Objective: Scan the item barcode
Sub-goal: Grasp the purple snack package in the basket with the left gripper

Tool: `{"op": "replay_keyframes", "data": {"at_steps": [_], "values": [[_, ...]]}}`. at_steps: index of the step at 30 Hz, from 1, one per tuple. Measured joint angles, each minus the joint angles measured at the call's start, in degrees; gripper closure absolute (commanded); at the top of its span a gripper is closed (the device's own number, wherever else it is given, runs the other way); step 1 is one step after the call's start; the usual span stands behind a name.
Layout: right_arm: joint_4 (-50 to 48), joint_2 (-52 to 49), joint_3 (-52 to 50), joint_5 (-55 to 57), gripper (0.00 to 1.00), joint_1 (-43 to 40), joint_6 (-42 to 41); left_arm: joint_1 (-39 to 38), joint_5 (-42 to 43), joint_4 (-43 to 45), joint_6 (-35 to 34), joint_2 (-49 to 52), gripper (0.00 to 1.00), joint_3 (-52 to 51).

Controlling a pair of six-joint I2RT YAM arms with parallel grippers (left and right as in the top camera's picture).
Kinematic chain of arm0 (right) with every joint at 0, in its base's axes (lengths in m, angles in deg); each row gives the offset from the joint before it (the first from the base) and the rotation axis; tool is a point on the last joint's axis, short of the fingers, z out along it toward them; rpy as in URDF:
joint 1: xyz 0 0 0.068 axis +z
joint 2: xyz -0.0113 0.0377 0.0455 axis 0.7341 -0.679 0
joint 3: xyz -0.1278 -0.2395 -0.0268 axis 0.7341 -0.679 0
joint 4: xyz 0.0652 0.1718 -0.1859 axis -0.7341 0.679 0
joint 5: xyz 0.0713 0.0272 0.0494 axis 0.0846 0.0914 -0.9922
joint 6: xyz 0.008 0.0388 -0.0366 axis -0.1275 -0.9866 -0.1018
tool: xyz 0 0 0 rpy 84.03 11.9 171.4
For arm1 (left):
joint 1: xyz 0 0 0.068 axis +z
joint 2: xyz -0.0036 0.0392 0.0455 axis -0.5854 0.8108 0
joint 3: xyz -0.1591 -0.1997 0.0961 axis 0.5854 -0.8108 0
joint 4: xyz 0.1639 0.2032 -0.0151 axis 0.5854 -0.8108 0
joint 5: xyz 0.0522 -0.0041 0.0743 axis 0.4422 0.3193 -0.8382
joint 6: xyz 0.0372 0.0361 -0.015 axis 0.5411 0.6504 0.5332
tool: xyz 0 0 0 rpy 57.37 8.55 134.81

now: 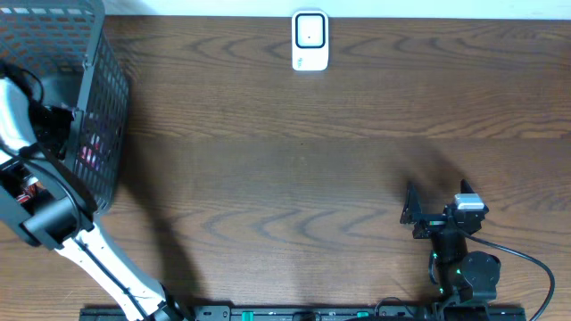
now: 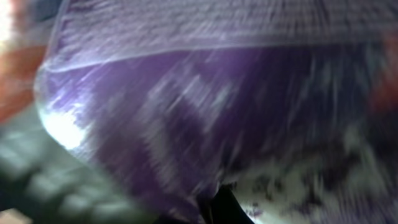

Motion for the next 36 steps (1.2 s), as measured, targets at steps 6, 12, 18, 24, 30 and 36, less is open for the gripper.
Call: {"op": "replay_keyframes", "data": {"at_steps": [6, 12, 18, 24, 30, 36], "values": [[0.0, 0.0, 0.0, 0.02, 0.01, 0.0, 0.0, 2.73, 15.32, 10.91, -0.94, -10.84, 0.93, 0.9], [0.02, 0.0, 0.0, 0.0, 0.01, 0.0, 0.0, 2.91, 19.65, 21.35, -2.89, -32.48, 0.92, 3.87], [0.02, 0.0, 0.0, 0.0, 0.01, 0.02, 0.0, 1.38, 10.56, 19.32, -3.23, -46.84, 0.05, 5.97], [0.02, 0.0, 0.0, 0.0, 0.01, 0.0, 0.02, 0.33, -0.17, 13.57, -3.48, -44.09, 0.02, 3.58], [0.02, 0.0, 0.0, 0.0, 0.01, 0.0, 0.0, 0.33, -3.76, 10.8, -3.45, -32.28, 0.02, -2.93], [0.02, 0.0, 0.0, 0.0, 0.01, 0.0, 0.0, 0.28, -4.63, 8.98, -3.45, -21.14, 0.02, -4.04]]}}
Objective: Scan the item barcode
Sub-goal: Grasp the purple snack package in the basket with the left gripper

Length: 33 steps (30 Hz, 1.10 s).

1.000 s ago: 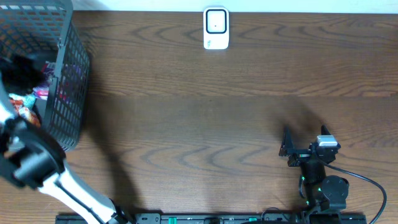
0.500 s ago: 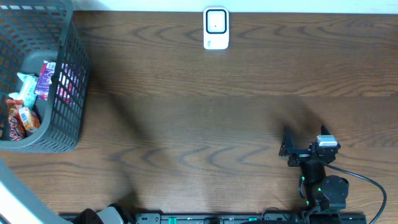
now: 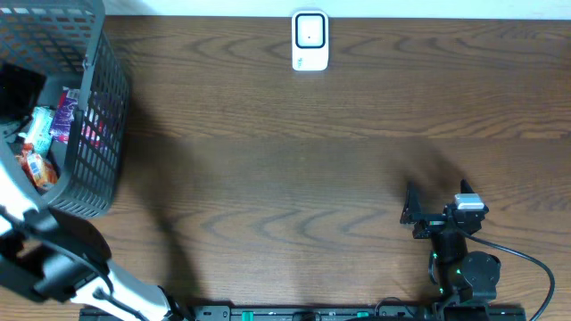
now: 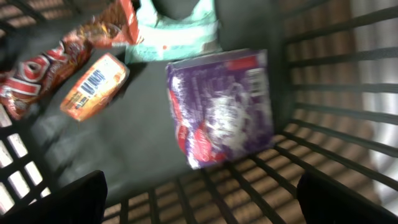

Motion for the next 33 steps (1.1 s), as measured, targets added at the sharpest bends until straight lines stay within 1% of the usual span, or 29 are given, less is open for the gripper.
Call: {"op": "replay_keyframes", "data": {"at_steps": [4, 8, 15, 16, 17, 19, 20, 24, 33], "values": [[0.0, 0.0, 0.0, 0.0, 0.01, 0.02, 0.0, 0.0, 0.02, 0.07, 0.0, 6.34, 0.02, 0.0], [0.0, 0.0, 0.0, 0.0, 0.01, 0.02, 0.02, 0.0, 0.92, 2.01, 0.02, 12.85, 0.02, 0.0], [0.0, 0.0, 0.0, 0.0, 0.01, 0.0, 0.02, -0.02, 7.89, 8.17, 0.35, 22.01, 0.02, 0.0], [0.0, 0.0, 0.0, 0.0, 0.01, 0.02, 0.0, 0.02, 9.16, 8.9, 0.52, 22.6, 0.06, 0.04], [0.0, 0.0, 0.0, 0.0, 0.01, 0.02, 0.0, 0.02, 10.21, 9.29, 0.5, 22.99, 0.25, 0.17], [0.0, 0.0, 0.0, 0.0, 0.01, 0.02, 0.0, -0.04, 12.24, 9.44, 0.74, 23.85, 0.69, 0.79], [0.0, 0.0, 0.0, 0.0, 0.01, 0.0, 0.0, -0.11, 12.85, 9.35, 0.98, 24.28, 0.93, 1.27], [0.0, 0.0, 0.0, 0.0, 0.01, 0.0, 0.0, -0.02, 15.37, 7.96, 2.03, 24.68, 0.93, 2.69], [0.0, 0.0, 0.0, 0.0, 0.01, 0.0, 0.0, 1.53, 15.93, 3.74, 2.21, 23.23, 0.93, 2.82]]}}
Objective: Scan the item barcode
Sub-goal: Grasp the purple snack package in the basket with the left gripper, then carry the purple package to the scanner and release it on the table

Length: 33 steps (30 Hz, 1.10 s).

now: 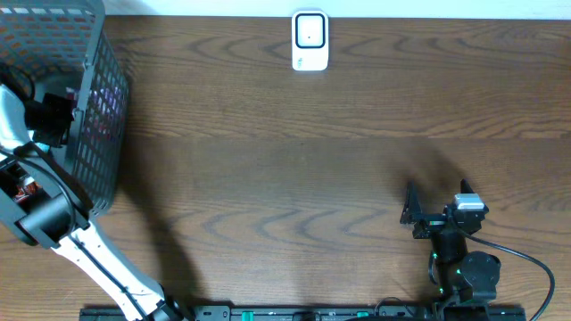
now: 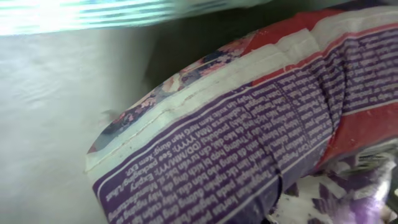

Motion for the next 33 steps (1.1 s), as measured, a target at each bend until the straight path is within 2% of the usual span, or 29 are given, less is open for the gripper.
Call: {"op": "replay_keyframes", "data": {"at_steps": [5, 12, 17, 21, 25, 33], "values": [[0.0, 0.0, 0.0, 0.02, 0.01, 0.0, 0.02, 1.73, -0.63, 0.24, -0.39, -9.11, 0.93, -1.73], [0.0, 0.0, 0.0, 0.0, 0.01, 0.02, 0.0, 2.45, -0.74, 4.76, -0.7, -35.98, 0.93, -0.92], [0.0, 0.0, 0.0, 0.0, 0.01, 0.02, 0.0, -0.46, -0.46, 4.68, -3.37, -48.96, 0.93, -0.09], [0.0, 0.0, 0.0, 0.0, 0.01, 0.0, 0.0, -6.93, -0.09, 4.5, -4.42, -52.92, 0.93, -0.09], [-0.02, 0.0, 0.0, 0.0, 0.01, 0.0, 0.0, -17.22, 0.0, 4.37, -3.93, -52.68, 0.93, -0.13], [0.0, 0.0, 0.0, 0.0, 0.01, 0.02, 0.0, -40.59, -0.55, 4.28, 8.15, -46.53, 0.93, -2.73]]}}
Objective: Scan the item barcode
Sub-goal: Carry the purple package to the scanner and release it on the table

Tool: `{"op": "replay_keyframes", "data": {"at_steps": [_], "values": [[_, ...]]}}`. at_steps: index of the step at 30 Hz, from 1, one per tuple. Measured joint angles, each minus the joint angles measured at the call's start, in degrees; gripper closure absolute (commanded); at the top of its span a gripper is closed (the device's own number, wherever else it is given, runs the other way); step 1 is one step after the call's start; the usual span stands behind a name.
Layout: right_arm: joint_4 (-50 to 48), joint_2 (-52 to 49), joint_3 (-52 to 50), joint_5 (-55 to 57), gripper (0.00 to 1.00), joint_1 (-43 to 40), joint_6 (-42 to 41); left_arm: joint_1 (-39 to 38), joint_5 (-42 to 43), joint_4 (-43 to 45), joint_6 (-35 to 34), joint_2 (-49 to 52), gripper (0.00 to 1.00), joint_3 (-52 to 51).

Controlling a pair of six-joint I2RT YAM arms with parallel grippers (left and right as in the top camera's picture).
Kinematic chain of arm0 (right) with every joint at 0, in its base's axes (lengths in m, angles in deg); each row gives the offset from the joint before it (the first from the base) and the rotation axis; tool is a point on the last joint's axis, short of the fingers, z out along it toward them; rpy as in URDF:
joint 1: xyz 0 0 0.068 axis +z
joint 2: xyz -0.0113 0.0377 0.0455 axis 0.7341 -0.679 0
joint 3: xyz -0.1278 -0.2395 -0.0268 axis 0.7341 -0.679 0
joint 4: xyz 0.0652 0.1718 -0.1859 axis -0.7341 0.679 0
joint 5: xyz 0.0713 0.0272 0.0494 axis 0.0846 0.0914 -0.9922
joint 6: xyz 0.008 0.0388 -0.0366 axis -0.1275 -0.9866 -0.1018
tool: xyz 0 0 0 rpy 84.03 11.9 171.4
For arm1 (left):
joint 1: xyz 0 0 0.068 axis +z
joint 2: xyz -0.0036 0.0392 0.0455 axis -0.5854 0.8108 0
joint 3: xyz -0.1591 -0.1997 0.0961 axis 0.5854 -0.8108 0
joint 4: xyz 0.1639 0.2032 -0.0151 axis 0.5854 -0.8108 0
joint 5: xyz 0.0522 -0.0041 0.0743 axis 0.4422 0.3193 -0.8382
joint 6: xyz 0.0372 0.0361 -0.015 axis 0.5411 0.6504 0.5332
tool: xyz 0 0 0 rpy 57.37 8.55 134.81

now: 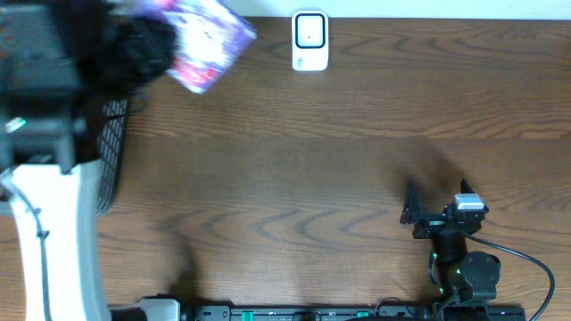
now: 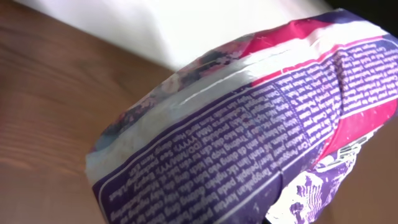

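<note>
A purple and pink snack packet hangs high over the table's back left, close to the overhead camera, with my left gripper shut on its near end. In the left wrist view the packet fills the frame, its small white print facing the camera, and it hides my fingers. No barcode shows on the faces in view. The white scanner lies flat at the back centre, to the right of the packet. My right gripper rests at the front right, far from both, with nothing in it.
The black wire basket stands at the left edge, mostly hidden under my raised left arm. Brown wooden tabletop lies between the basket, the scanner and the right arm.
My left gripper was down inside the basket, pressed against the purple packet. Now it is up out of the basket and to the right, holding the packet above the table near the scanner.
First my left gripper was deep in the basket against the purple packet. Then it stood above the basket, open, with the packet lying among other snacks. Then it was back down on the packet, and now holds it out over the table. The right arm stayed still.
</note>
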Motion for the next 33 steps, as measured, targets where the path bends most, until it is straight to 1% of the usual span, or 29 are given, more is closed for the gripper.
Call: {"op": "replay_keyframes", "data": {"at_steps": [3, 6, 9, 14, 20, 21, 22, 23, 24, 26, 28, 30, 33], "values": [[0.0, 0.0, 0.0, 0.0, 0.01, 0.0, 0.0, -6.47, -2.25, -0.09, 2.19, 5.2, 0.93, -0.9], [0.0, 0.0, 0.0, 0.0, 0.01, -0.02, 0.0, -11.32, -4.55, -0.15, 3.41, 11.69, 0.92, -1.46], [0.0, 0.0, 0.0, 0.0, 0.01, 0.0, 0.0, -14.56, -5.55, 0.31, 3.93, 17.68, 0.93, -1.64], [0.0, 0.0, 0.0, 0.0, 0.01, 0.0, 0.0, -18.34, -6.32, 2.93, 4.15, 27.04, 0.92, -1.7], [0.0, 0.0, 0.0, 0.0, 0.01, 0.0, 0.02, -20.59, -6.34, 3.98, 4.57, 35.6, 0.92, -1.75], [0.0, 0.0, 0.0, 0.0, 0.01, -0.02, 0.0, -20.9, -6.27, 3.98, 4.63, 36.63, 0.86, -1.75], [0.0, 0.0, 0.0, 0.0, 0.01, -0.02, 0.02, -21.2, -6.14, 3.98, 4.76, 37.44, 0.68, -1.79], [0.0, 0.0, 0.0, 0.0, 0.01, -0.02, 0.0, -21.59, -5.86, 4.0, 5.27, 38.14, 0.52, -1.86], [0.0, 0.0, 0.0, 0.0, 0.01, -0.02, 0.0, -22.01, -5.62, 3.96, 5.18, 38.6, 0.43, -1.88], [0.0, 0.0, 0.0, 0.0, 0.01, -0.02, 0.0, -23.08, -4.72, 3.96, 5.49, 38.88, 0.33, -1.95], [0.0, 0.0, 0.0, 0.0, 0.01, 0.0, 0.0, -23.85, -4.13, 3.74, 7.48, 38.77, 0.19, -1.95], [-0.02, 0.0, 0.0, 0.0, 0.01, -0.02, 0.0, -24.68, -3.23, 2.25, 10.16, 38.6, 0.15, -1.95], [0.0, 0.0, 0.0, 0.0, 0.01, -0.02, 0.0, -24.98, -2.69, 0.31, 14.67, 37.35, 0.15, -1.88]]}}
